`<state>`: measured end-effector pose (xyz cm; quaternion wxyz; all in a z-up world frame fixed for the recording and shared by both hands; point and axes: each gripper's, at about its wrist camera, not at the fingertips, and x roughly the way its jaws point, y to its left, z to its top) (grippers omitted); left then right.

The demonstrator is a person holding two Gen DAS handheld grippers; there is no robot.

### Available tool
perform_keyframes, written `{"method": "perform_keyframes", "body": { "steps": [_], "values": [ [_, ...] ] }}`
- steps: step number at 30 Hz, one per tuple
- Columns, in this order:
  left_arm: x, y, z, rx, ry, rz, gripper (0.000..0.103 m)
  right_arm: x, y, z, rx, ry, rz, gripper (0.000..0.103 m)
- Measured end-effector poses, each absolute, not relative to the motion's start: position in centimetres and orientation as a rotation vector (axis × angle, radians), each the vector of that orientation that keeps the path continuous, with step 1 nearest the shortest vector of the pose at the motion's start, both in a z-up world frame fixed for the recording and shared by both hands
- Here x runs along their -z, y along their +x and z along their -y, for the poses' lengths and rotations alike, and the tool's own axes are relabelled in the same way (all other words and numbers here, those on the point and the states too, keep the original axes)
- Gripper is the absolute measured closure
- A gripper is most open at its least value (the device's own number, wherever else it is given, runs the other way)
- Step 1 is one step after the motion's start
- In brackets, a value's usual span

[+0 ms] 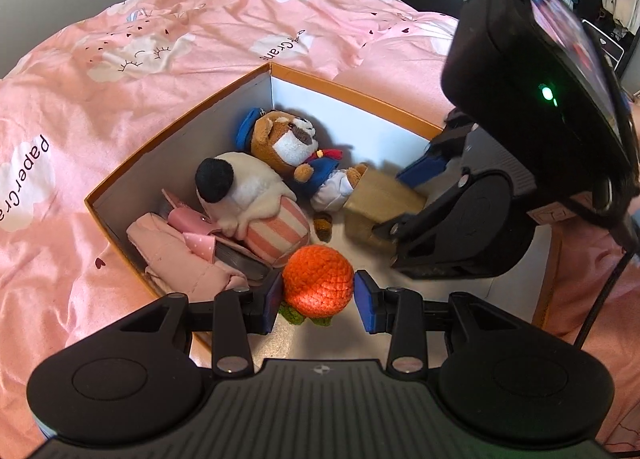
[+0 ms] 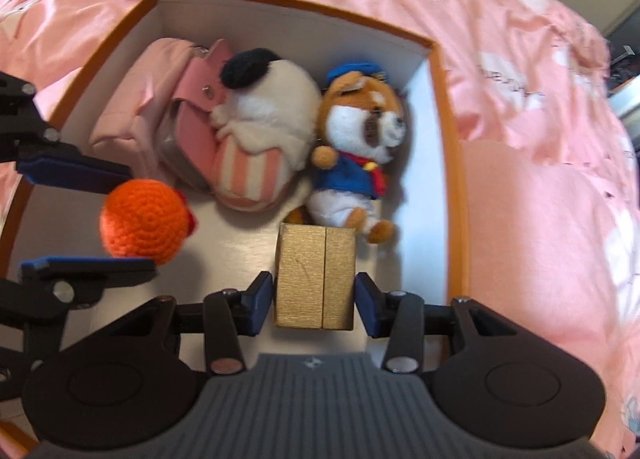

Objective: Organize objects
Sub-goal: 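Lower the orange ball into the box and open the left gripper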

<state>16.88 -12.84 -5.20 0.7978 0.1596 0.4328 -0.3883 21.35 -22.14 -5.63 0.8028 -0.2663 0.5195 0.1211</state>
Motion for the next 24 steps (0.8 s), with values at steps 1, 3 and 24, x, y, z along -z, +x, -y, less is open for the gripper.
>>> {"method": "perform_keyframes", "body": {
  "steps": [1,3,24],
  "values": [
    [5.2,16.9,12.8,0.834,0.341,-0.929,0.059,5.4,21.6,22.2,-0.261,-0.59,-1.096,0.057],
    [5.2,16.9,12.8,0.836,0.339,-0.926,0.059,4.3,22.6,22.7,-0.29,-0.568,-1.073,0.057],
    [5.5,16.5,13.8,0.865,0.365,-0.931,0.059,5.3,22.5,25.1,-0.508,-0.385,-1.148,0.103]
  ]
}}
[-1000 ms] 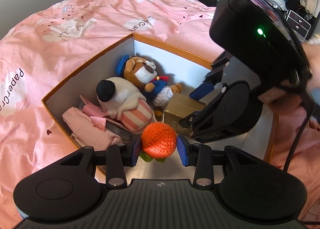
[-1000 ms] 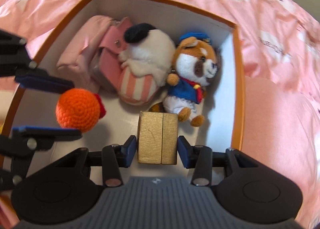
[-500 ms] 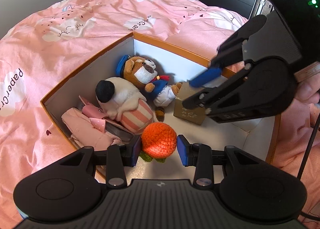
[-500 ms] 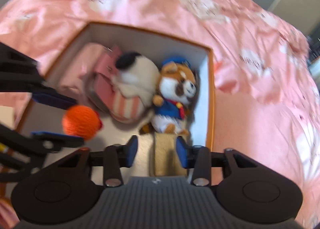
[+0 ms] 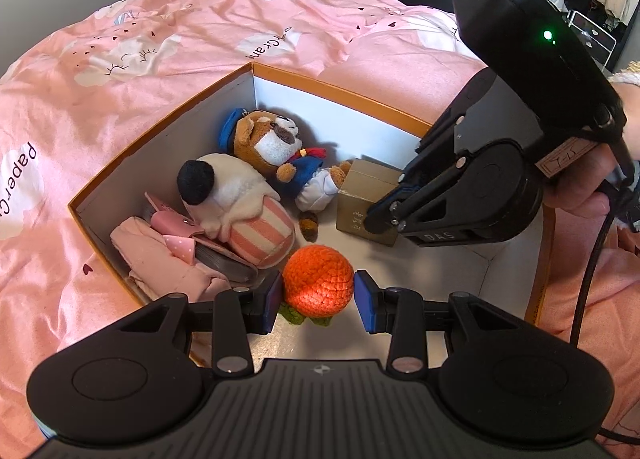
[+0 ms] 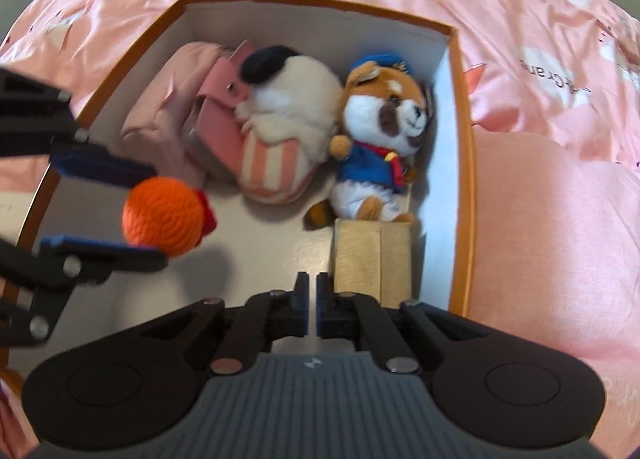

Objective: Organize objects
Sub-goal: 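Lower the orange ball into the box and open the left gripper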

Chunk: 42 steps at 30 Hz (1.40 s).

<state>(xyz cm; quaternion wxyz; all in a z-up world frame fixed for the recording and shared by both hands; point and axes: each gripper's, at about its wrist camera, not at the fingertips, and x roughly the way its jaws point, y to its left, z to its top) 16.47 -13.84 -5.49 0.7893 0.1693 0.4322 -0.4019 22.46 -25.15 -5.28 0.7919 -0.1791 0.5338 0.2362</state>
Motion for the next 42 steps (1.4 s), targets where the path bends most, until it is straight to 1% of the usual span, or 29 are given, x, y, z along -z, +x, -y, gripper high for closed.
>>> {"method": "perform_keyframes", "body": {
  "steps": [1,2,3,8,13,18,23,27,31,33,35,36,38,42],
  "values": [
    [5.5,16.5,14.0,0.874,0.361,-0.933,0.059,5.2,22.4,25.2,-0.516,-0.38,-1.15,0.103],
    [5.5,16.4,14.1,0.889,0.354,-0.936,0.059,4.9,22.2,25.3,-0.528,-0.366,-1.153,0.099],
    [5.5,16.3,14.3,0.907,0.348,-0.937,0.059,4.4,22.0,25.4,-0.534,-0.349,-1.151,0.098],
    [5.9,16.0,16.1,0.983,0.298,-0.982,0.059,-0.5,20.2,27.5,-0.494,-0.293,-0.991,0.097],
    [7.5,16.0,19.3,0.999,0.228,-1.065,0.059,-2.5,19.5,29.8,-0.383,-0.292,-0.897,0.096],
    [9.5,17.3,21.5,0.994,0.142,-1.168,0.059,-1.4,20.2,31.1,-0.375,-0.279,-0.91,0.096],
    [10.2,17.6,23.0,0.954,0.175,-1.183,0.059,-0.5,20.4,32.1,-0.396,-0.26,-0.92,0.095],
    [10.6,17.8,23.7,0.936,0.142,-1.199,0.058,-0.2,20.5,32.7,-0.409,-0.238,-0.918,0.092],
    [10.9,17.8,23.7,0.922,0.126,-1.212,0.056,0.0,20.3,32.7,-0.414,-0.247,-0.918,0.092],
    [11.2,17.9,23.6,0.908,0.111,-1.235,0.051,0.0,20.2,32.8,-0.419,-0.237,-0.918,0.091],
    [11.1,17.7,23.4,0.905,0.128,-1.23,0.049,0.0,20.2,32.9,-0.419,-0.234,-0.916,0.091],
    [11.0,17.5,23.3,0.905,0.135,-1.226,0.045,0.0,20.1,32.9,-0.419,-0.234,-0.917,0.091],
    [10.9,17.3,23.2,0.904,0.148,-1.225,0.042,0.0,20.1,32.9,-0.419,-0.236,-0.915,0.091],
    [10.6,16.4,22.6,0.902,0.193,-1.248,0.041,0.0,20.1,32.9,-0.419,-0.24,-0.914,0.09]
  ]
}}
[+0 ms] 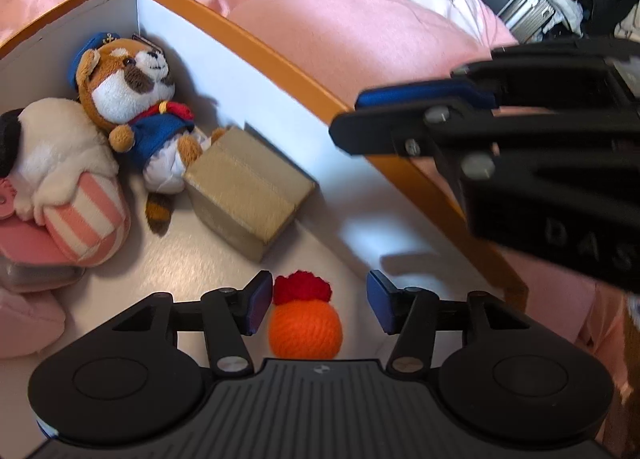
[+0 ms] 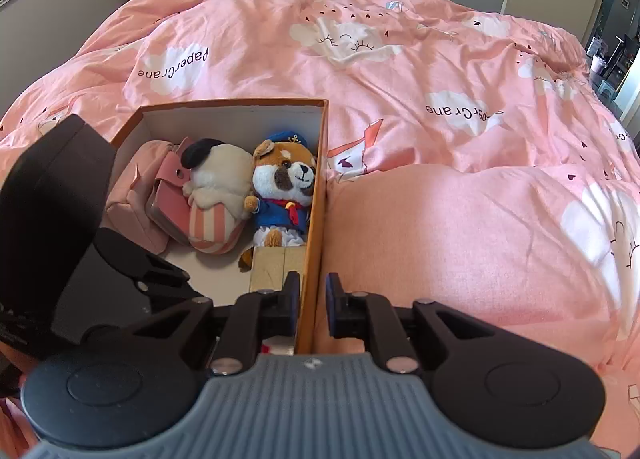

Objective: Organize objects
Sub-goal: 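Lower the orange ball into the box and open the left gripper, then withdraw both grippers from the box toward the remaining items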

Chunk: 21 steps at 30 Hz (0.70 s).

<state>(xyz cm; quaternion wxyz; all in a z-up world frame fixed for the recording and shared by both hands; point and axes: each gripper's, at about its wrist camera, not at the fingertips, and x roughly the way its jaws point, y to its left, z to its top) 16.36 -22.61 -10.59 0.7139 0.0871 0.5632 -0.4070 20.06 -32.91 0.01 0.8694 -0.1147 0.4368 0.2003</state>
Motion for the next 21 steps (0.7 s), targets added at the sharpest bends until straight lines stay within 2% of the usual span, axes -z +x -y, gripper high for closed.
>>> {"method": "perform_keyframes", "body": {
  "steps": [2,4,10,12,16,18,21],
  "values": [
    [10.5,16.0,22.1,0.882,0.218,-1.27,0.04,0.0,20.0,32.9,-0.419,-0.244,-0.912,0.09],
    [10.5,15.6,21.5,0.871,0.243,-1.295,0.034,0.0,19.9,32.9,-0.42,-0.244,-0.914,0.09],
    [10.3,15.1,18.6,0.791,0.312,-1.36,0.034,0.0,19.7,32.9,-0.427,-0.245,-0.915,0.087],
    [10.7,15.2,17.8,0.786,0.303,-1.396,0.041,0.1,19.6,32.8,-0.43,-0.246,-0.915,0.087],
    [11.5,15.3,17.1,0.817,0.197,-1.384,0.05,0.2,19.6,32.7,-0.431,-0.245,-0.914,0.087],
    [12.0,16.0,18.1,0.841,0.135,-1.397,0.064,0.2,19.6,32.7,-0.432,-0.247,-0.915,0.087],
    [12.4,16.3,19.3,0.828,0.097,-1.375,0.074,0.1,19.6,32.6,-0.432,-0.249,-0.914,0.087]
  ]
}}
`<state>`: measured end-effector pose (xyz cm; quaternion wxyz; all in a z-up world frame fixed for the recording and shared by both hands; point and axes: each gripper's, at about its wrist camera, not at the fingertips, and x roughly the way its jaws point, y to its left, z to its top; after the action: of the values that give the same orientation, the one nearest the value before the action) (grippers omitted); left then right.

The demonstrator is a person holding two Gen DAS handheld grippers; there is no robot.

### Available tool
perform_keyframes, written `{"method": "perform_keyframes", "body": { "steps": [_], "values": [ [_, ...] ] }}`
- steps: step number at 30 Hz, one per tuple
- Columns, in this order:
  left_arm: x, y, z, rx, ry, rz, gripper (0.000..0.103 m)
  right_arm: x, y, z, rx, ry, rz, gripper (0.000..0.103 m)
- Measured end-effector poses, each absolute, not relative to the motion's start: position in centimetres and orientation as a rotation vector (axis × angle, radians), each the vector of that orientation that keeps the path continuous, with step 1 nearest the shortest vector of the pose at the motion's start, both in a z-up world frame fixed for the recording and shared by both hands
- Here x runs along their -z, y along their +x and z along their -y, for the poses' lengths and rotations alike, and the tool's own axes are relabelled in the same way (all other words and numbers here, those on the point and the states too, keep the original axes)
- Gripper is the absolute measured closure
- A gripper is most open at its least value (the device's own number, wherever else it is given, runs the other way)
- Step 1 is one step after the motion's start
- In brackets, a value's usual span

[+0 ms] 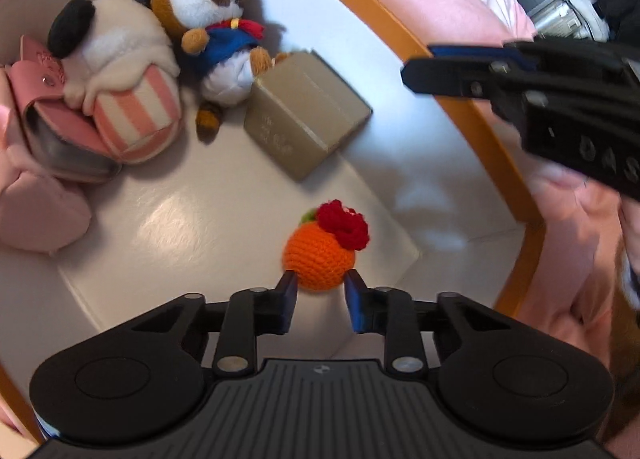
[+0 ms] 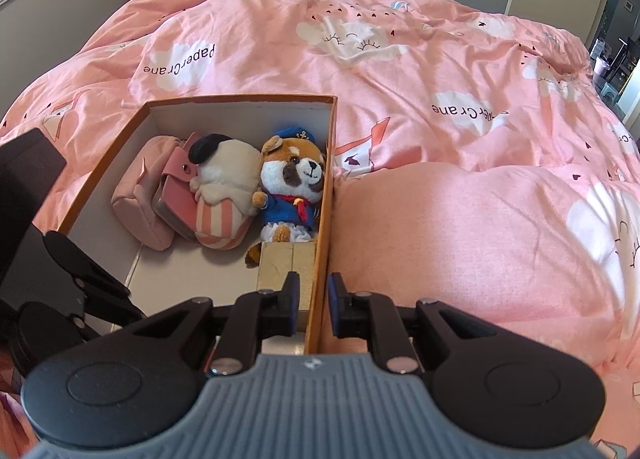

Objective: Organize objects
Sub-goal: 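Withdraw both grippers from the box toward the remaining items, then grasp the white glasses case with the left gripper while the right grasps the black box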

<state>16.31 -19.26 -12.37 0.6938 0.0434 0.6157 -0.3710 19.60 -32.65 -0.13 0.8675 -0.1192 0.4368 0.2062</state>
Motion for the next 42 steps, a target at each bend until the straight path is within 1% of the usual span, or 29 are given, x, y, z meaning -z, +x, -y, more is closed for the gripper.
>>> {"method": "perform_keyframes", "body": {
  "steps": [8,15,20,21,22,26,30,35,40,42],
  "values": [
    [12.7,16.9,22.2,0.863,0.099,-1.281,0.075,0.2,19.6,32.7,-0.42,-0.253,-0.916,0.087],
    [13.0,16.8,22.2,0.852,0.111,-1.304,0.075,0.1,19.3,32.7,-0.424,-0.255,-0.921,0.087],
    [10.7,15.5,20.7,0.829,0.148,-1.237,0.074,-0.7,18.8,32.2,-0.428,-0.255,-0.901,0.087],
    [9.7,15.0,19.9,0.825,0.147,-1.205,0.074,-1.0,18.5,32.0,-0.427,-0.257,-0.895,0.083],
    [8.6,14.5,19.0,0.819,0.145,-1.178,0.074,-1.2,18.3,31.7,-0.424,-0.261,-0.886,0.082],
    [4.3,13.3,14.4,0.742,0.121,-1.073,0.074,-2.8,17.0,30.1,-0.461,-0.234,-0.821,0.082],
    [0.9,13.2,9.0,0.607,0.073,-1.03,0.074,-4.2,15.7,27.3,-0.57,-0.176,-0.79,0.082],
    [-1.0,12.4,1.4,0.421,0.076,-1.065,0.074,-4.6,13.0,20.7,-0.795,-0.154,-0.807,0.082],
    [-1.8,11.1,-4.0,0.386,0.156,-1.152,0.074,-2.6,10.3,13.0,-0.981,-0.23,-0.894,0.082],
    [-0.9,10.8,-4.6,0.42,0.234,-1.191,0.067,-1.2,9.4,10.5,-1.023,-0.279,-0.944,0.082]
  ]
}}
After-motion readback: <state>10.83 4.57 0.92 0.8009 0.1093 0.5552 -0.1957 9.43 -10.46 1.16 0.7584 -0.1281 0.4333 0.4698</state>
